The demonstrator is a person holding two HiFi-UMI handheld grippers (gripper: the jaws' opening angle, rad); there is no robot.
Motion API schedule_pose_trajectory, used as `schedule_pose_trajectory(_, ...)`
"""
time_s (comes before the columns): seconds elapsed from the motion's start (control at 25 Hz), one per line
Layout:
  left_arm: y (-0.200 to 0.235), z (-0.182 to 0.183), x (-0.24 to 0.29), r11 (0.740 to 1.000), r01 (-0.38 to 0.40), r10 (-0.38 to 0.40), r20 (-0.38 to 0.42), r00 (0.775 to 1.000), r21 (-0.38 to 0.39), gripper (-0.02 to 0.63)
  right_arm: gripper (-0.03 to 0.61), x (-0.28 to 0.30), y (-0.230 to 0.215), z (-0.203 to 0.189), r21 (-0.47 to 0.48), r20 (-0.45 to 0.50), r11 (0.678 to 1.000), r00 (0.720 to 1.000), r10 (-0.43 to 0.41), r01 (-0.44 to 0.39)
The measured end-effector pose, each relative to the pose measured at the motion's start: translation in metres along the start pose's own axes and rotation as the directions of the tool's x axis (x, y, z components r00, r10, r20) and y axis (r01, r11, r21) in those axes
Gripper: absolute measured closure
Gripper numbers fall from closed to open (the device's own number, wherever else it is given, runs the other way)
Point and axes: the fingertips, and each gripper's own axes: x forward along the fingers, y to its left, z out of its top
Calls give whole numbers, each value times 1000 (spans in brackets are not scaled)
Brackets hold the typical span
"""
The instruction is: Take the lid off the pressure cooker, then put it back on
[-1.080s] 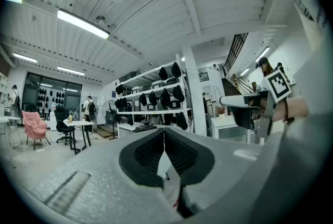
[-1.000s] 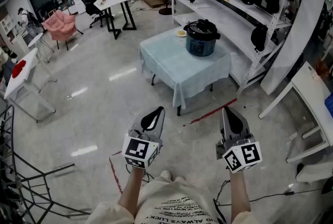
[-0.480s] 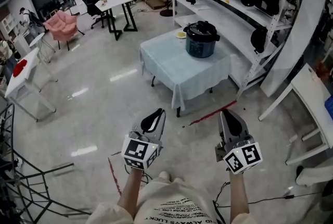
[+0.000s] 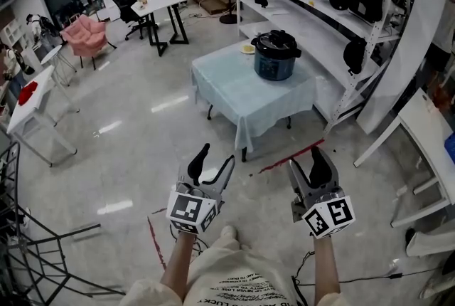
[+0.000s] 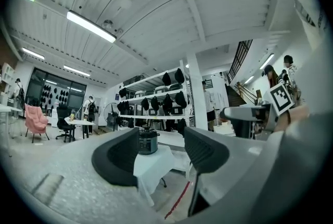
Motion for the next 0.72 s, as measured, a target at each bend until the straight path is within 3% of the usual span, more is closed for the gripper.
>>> schedule_pose_trajectory(0.44,16,-18,35,1000,21,-21,-39,999,19,334,285,33,-19,-16,43,-13,999,1000,11,-11)
schedule_pose_trajectory(0.72,54,-34,98,999,40,-40,-45,998,2,334,285,90,-52,-36,45,-37,999,999,-3,5)
